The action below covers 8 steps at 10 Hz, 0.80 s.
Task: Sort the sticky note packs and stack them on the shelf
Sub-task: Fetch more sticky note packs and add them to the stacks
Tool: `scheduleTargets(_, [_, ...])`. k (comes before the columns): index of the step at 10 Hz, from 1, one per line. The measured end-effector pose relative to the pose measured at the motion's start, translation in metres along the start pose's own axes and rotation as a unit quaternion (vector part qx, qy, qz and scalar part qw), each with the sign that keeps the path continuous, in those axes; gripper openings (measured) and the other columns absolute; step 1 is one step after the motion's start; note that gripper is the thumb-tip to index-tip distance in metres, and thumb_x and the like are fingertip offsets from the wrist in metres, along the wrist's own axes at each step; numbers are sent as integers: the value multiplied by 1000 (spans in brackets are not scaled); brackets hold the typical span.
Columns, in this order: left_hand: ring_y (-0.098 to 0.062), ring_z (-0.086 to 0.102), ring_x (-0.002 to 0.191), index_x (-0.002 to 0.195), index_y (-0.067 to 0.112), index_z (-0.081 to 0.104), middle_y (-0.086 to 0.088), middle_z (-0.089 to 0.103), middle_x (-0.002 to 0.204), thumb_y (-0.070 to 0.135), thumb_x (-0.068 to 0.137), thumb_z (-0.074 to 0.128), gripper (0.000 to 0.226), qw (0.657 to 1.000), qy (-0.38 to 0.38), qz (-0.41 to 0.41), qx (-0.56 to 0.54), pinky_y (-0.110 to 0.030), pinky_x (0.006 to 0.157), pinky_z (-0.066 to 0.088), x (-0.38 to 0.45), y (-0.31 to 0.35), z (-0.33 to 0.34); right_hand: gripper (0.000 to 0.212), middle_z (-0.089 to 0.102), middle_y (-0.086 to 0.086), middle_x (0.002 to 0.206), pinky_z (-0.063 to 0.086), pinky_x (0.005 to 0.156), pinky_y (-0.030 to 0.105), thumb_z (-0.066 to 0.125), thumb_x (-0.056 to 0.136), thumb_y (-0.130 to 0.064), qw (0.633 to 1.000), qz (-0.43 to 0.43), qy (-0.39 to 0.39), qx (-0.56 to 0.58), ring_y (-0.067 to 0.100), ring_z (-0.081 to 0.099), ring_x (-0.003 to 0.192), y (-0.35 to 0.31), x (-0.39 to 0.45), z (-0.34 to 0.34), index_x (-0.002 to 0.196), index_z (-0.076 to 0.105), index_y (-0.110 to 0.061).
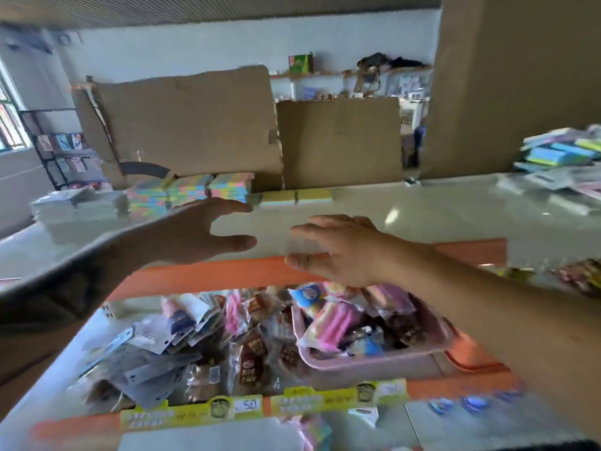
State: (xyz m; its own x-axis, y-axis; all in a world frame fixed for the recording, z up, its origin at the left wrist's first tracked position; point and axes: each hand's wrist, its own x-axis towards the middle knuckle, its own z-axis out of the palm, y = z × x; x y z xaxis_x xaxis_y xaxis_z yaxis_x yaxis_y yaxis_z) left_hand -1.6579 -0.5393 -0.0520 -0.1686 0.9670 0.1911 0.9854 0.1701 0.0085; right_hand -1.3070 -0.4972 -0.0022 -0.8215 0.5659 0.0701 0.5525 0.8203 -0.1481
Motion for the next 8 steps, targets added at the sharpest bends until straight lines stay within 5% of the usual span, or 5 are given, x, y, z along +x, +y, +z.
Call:
scheduleTargets(4, [0,52,127,137,59,45,30,52,138,82,79,62,64,974,-2,176,-141,-37,110,44,42,317,-31,75,39,-10,157,26,118,54,24,92,-83,985,157,73,11,19,36,145,182,-161,-35,152,38,-40])
scheduleTargets(5, [-4,52,128,137,52,50,25,54,138,69,85,67,57,961,-15,222,-164,-35,111,42,64,368,-34,67,43,-10,155,30,116,53,32,96,-77,974,204,97,17,17,40,142,220,-187,-40,149,43,-38])
scheduleTargets(8, [-14,54,126,136,45,51,15,55,140,75,83,59,62,945,-30,267,-186,-26,97,40,176,507,-29,46,57,-7,143,49,100,43,59,98,-51,940,307,143,-24,17,60,118,337,-219,-88,139,55,-30])
